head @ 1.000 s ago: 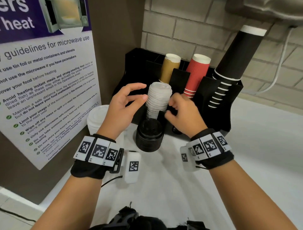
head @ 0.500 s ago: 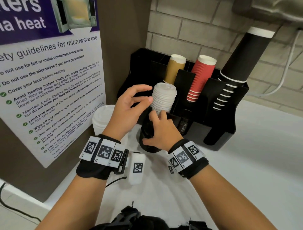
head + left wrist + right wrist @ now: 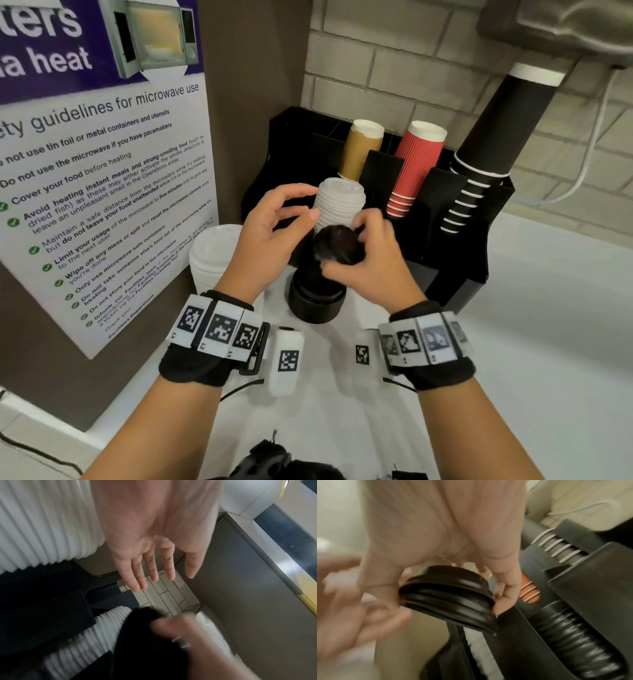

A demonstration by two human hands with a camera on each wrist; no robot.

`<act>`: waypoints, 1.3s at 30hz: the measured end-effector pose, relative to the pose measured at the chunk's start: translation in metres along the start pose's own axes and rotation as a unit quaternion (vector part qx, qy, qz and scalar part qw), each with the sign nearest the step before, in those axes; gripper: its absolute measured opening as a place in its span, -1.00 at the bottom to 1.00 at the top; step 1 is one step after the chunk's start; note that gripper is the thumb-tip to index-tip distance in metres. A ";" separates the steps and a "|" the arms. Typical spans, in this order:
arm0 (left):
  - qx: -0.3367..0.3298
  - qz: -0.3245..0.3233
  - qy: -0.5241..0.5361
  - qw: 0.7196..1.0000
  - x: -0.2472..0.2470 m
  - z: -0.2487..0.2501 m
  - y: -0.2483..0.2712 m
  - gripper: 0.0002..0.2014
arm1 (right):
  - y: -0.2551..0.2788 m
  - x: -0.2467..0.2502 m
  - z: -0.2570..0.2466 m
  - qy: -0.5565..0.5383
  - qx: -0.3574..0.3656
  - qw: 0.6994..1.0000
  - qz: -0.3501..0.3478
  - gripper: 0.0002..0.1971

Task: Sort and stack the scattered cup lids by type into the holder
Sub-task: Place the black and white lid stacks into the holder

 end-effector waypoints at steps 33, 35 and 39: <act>0.042 -0.189 0.080 0.978 -0.032 -0.016 0.017 -0.17 | 0.036 0.043 -0.004 -0.318 -0.028 0.945 -0.065 -0.36; 0.040 -0.191 0.077 0.978 -0.032 -0.017 0.016 -0.17 | 0.036 0.043 -0.004 -0.314 -0.031 0.947 -0.064 -0.35; 0.038 -0.199 0.074 0.976 -0.032 -0.017 0.016 -0.17 | 0.035 0.044 -0.005 -0.304 -0.026 0.951 -0.055 -0.38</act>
Point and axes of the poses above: each hand's wrist, its own y-axis away from the middle knuckle, its own x-axis out of the back of the hand, z = x × y, the point moved 1 cm from there along -y, towards the middle knuckle, and after that the axes turned 6 degrees about x, right-handed, at the moved point
